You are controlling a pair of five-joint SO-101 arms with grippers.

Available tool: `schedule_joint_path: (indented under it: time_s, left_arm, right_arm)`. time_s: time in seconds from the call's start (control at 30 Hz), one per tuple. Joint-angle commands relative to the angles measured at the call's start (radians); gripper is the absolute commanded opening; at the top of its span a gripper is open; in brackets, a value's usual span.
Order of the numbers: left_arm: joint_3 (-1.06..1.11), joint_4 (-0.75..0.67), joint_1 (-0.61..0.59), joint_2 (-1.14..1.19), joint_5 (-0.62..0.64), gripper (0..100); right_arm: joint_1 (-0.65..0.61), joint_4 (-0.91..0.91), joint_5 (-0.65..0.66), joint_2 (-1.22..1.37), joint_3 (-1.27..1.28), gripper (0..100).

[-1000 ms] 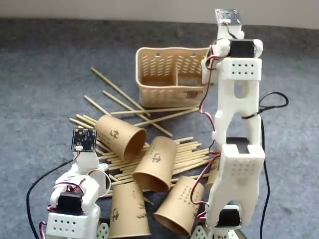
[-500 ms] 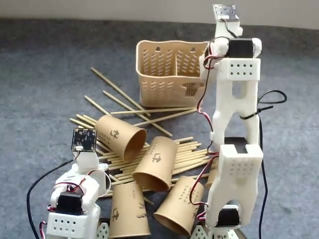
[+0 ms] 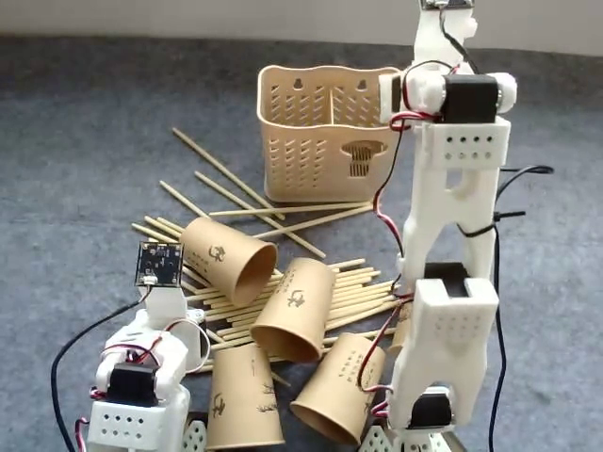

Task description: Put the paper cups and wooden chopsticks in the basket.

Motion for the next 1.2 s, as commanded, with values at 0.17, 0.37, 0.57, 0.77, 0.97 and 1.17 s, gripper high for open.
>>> schedule_joint_path:
  time_s: [0.17, 0.37, 0.57, 0.77, 0.97, 1.17]
  left_arm:
    - [0.019, -0.009, 0.016, -0.007, 0.006, 1]
    - [0.019, -0.009, 0.016, -0.007, 0.006, 1]
    - [0.019, -0.009, 0.016, -0.007, 0.006, 1]
    - [0.019, -0.009, 0.016, -0.007, 0.006, 1]
    - [0.019, -0.009, 0.013, -0.007, 0.006, 1]
    - [0.019, -0.009, 0.013, -0.007, 0.006, 1]
  right_arm:
    - [-0.015, 0.016, 0.011, -0.394, 0.404, 14.9]
    - [-0.036, 0.015, 0.018, -0.654, 0.751, 14.9]
    - [-0.16, 0.013, 0.103, -0.901, 1.033, 14.9]
    - [-0.341, 0.013, 0.103, -1.066, 1.279, 14.9]
    - [-0.596, 0.013, 0.146, -1.225, 1.466, 14.9]
    - [-0.769, -0.054, 0.146, -1.265, 1.636, 14.9]
